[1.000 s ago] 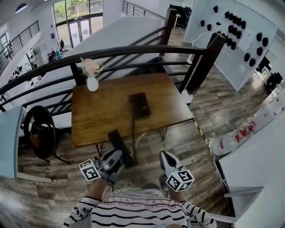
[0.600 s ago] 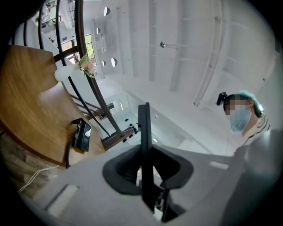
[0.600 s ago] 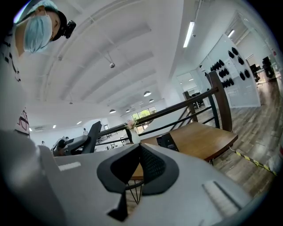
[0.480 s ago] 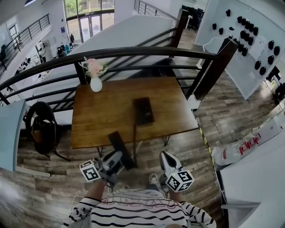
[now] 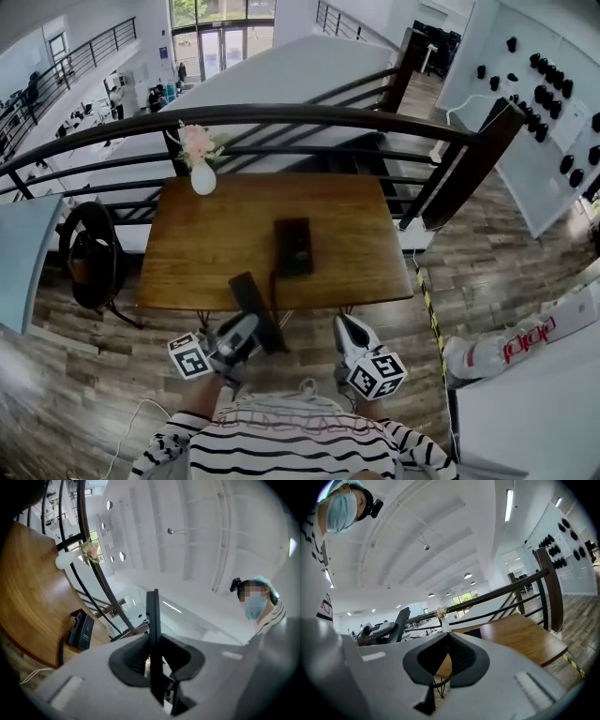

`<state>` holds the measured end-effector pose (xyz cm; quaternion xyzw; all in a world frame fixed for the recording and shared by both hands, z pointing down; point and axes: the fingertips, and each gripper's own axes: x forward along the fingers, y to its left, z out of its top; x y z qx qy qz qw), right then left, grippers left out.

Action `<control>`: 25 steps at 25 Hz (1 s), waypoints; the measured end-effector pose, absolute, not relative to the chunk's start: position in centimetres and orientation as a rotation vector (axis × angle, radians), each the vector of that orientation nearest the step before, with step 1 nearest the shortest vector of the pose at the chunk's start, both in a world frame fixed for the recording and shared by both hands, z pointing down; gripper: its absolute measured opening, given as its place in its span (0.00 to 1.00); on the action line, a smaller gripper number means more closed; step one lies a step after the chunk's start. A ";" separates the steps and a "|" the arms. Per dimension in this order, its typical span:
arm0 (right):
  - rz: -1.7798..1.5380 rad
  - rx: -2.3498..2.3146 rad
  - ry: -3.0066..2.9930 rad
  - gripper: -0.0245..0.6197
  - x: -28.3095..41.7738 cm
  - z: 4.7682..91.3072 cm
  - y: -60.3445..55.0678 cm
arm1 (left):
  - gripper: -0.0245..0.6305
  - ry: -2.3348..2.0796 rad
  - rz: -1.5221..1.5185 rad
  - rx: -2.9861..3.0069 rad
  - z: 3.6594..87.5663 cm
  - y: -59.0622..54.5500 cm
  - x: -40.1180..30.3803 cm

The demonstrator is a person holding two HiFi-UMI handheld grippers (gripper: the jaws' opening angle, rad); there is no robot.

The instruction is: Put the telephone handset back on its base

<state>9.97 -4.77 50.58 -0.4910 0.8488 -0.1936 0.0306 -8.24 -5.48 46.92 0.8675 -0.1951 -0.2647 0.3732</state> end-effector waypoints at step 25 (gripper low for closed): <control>-0.673 -1.255 2.796 0.04 16.4 52.3 -14.5 | 0.15 -0.672 -0.664 2.189 49.5 -14.3 0.3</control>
